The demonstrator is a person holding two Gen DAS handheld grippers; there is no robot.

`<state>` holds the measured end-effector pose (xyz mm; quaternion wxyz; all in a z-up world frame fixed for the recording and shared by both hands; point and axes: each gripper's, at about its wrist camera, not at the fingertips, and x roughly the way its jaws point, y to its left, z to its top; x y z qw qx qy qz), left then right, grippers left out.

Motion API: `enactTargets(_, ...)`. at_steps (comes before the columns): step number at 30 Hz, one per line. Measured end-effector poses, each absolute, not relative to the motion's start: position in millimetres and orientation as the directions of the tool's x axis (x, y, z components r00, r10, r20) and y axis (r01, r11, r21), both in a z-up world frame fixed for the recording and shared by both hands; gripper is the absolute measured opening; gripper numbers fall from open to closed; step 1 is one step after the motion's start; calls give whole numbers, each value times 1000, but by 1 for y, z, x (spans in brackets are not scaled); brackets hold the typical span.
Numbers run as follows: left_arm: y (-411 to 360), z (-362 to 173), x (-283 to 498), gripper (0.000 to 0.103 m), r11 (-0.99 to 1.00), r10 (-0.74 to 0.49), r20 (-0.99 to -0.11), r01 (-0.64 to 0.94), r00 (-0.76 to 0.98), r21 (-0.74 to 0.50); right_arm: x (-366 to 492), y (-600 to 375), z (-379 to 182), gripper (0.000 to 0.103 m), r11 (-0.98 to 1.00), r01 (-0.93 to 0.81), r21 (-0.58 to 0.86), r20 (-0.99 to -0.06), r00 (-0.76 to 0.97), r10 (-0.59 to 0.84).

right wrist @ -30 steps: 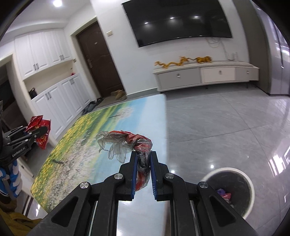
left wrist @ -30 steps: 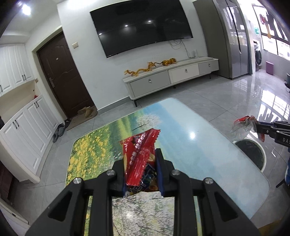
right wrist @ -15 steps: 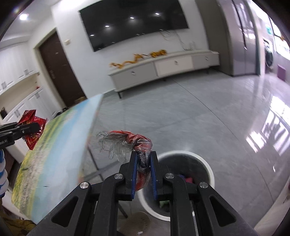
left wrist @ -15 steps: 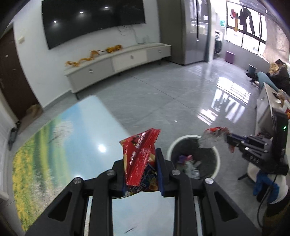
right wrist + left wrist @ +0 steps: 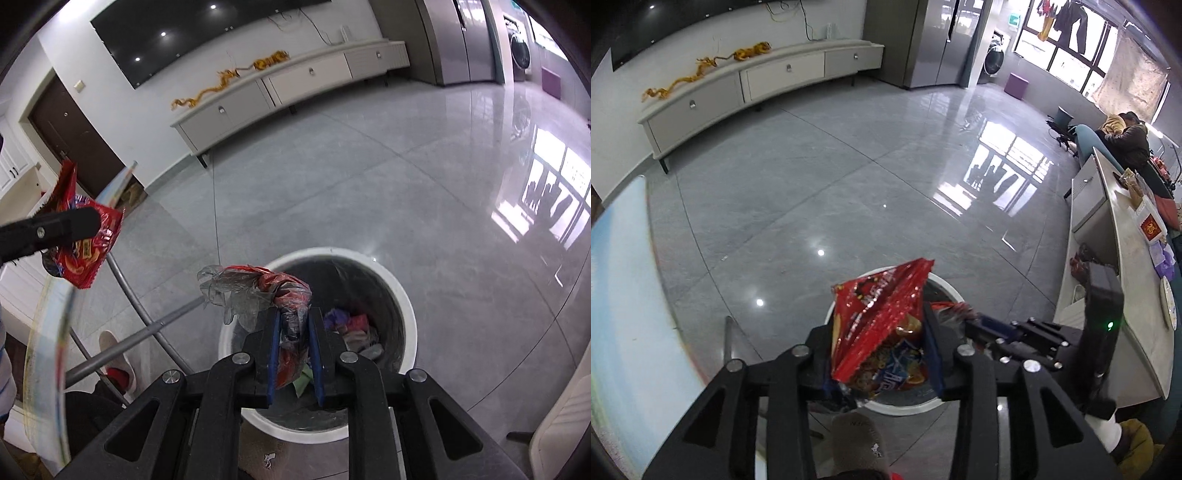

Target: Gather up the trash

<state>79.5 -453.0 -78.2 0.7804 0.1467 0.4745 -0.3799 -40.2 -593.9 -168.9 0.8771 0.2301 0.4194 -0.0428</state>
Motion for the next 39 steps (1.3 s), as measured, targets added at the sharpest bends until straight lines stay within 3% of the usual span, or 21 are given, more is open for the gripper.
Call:
enactTargets(2,-460,-86,83,53,670,-452,-857,728,246,-144,-37,-595,-177,31,889,281,362,-772,624,118)
enactTargets(5,-464,-93,81,53,671,-452,-861,725,233,-156,-37,-595,-184,50,889,294,351,-786,608,109)
enactTargets(13,-441,-80,80,54,680,-474,-845,713,249,-170,-46,-591,-178,50,889,315,333,-797,598,87)
enactTargets(24,-354,-31,64,54,727,-503,-764,676,405,-120,-49,-556,-123,52,917,278,287,-761,648,42)
enactTargets(27,-313,-17,61,61,765,-495,-726,636,478,-102,-47,-537,-103,54,931,246,271,-743,668,40)
enactTargets(29,-286,-6,58,68,795,-478,-696,601,535,-84,-43,-520,-88,60,943,217,253,-732,680,40)
enactTargets(39,-158,27,41,70,917,-328,-597,398,732,-15,-18,-414,-26,80,984,47,169,-672,736,81)
